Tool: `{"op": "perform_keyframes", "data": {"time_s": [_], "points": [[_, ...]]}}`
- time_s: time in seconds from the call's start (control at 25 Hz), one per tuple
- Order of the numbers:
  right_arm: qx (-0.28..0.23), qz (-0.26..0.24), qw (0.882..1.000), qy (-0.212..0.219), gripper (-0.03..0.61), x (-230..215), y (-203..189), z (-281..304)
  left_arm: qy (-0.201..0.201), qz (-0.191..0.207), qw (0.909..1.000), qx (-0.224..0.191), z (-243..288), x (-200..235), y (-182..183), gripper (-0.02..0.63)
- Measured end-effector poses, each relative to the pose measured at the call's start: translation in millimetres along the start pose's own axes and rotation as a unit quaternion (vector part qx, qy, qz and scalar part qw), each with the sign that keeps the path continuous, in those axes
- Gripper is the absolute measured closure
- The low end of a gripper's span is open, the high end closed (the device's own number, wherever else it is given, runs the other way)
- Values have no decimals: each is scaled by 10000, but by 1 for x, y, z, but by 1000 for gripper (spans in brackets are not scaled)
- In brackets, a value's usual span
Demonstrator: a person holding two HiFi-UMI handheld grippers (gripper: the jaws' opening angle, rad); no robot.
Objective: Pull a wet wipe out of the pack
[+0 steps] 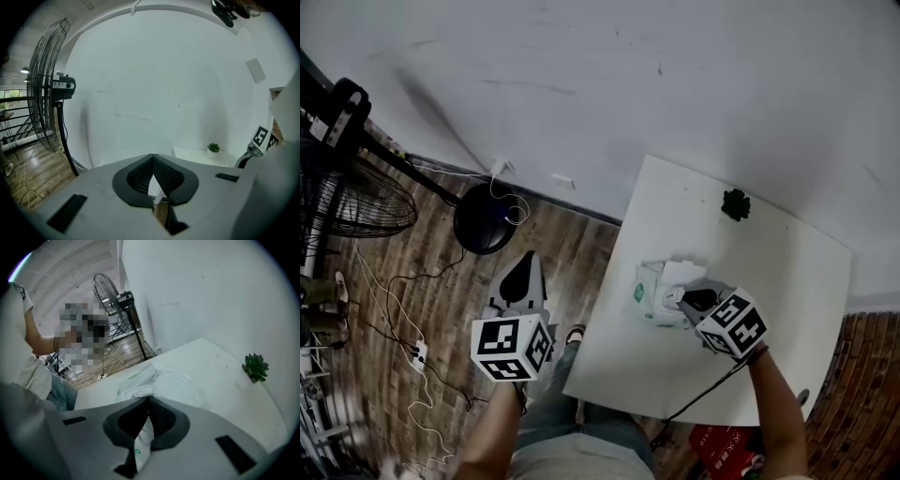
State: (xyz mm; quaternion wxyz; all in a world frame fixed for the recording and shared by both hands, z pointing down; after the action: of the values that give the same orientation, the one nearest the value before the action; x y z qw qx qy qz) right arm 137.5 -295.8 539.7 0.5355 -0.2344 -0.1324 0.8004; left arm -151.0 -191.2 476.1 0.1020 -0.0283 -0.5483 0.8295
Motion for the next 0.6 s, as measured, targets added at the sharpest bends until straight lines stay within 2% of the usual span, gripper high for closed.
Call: {"op": "perform_keyframes", "data": {"time_s": [0.6], "points": [[-158, 170, 9996, -160, 575, 2, 1, -8, -104, 87, 9999, -64, -4, -3, 9, 611]]}}
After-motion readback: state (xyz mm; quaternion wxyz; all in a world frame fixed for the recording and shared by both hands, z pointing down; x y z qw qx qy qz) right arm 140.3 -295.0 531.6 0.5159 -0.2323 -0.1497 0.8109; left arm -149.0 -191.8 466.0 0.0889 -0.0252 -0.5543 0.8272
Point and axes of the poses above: the fingertips, and each gripper's own axes: z forward along the fingers, x to its left, y out of its top, the point moved 6 cm from there along -z, backward along the fingers, and after that the axes turned 7 degrees about z, right-handed, at the moved point
